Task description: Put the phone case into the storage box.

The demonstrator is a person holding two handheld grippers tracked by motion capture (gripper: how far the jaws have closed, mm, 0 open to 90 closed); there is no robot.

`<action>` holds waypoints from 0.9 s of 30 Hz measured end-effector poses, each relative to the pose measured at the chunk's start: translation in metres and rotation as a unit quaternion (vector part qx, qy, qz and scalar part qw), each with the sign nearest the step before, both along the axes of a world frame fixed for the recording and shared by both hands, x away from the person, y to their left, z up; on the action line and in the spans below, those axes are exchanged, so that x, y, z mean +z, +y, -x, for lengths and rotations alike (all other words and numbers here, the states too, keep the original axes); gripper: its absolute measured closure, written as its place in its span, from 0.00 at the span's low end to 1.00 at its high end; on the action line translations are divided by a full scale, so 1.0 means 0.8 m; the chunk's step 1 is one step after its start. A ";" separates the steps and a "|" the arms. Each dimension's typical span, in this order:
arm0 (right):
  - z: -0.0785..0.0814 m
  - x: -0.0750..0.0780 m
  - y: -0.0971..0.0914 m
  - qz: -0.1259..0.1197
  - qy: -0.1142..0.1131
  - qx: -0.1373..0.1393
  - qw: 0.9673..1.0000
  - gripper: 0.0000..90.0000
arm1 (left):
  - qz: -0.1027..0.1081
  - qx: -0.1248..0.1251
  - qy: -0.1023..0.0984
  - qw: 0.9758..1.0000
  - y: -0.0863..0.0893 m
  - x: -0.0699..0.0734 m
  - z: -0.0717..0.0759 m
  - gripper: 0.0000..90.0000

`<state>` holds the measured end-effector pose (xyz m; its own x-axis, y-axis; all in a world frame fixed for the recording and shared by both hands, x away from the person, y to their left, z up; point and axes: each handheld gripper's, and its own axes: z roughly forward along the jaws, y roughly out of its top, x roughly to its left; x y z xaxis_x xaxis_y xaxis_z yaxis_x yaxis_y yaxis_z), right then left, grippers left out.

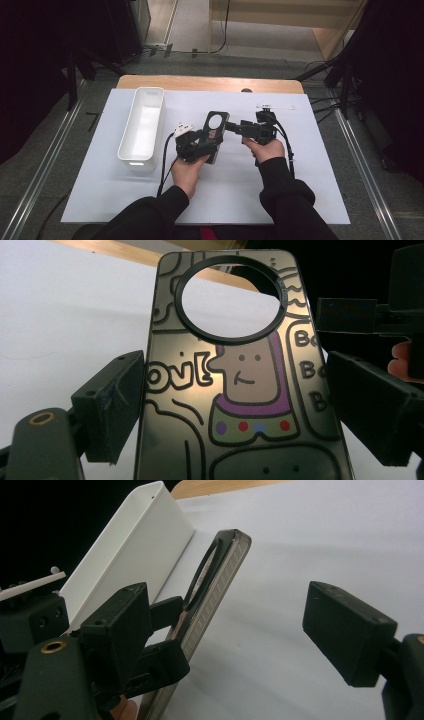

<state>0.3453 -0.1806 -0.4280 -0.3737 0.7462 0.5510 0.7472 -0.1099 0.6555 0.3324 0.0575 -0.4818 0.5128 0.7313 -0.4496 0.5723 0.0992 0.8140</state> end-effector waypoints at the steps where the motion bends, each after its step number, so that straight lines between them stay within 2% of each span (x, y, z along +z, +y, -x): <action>1: -0.001 0.000 0.001 -0.001 0.003 -0.002 1.000 0.21 | 0.002 -0.001 0.001 1.000 0.000 0.000 -0.001 0.13; 14: -0.020 -0.006 0.010 -0.017 0.027 -0.028 0.999 0.27 | 0.005 0.003 0.005 1.000 -0.001 -0.002 -0.002 0.13; 18: -0.024 -0.007 0.012 -0.013 0.034 -0.032 0.999 0.30 | 0.006 0.002 0.006 1.000 -0.001 -0.002 -0.002 0.13; 27: -0.033 -0.006 0.017 -0.030 0.055 -0.042 0.997 0.33 | 0.006 0.000 0.008 1.000 -0.001 -0.003 -0.003 0.13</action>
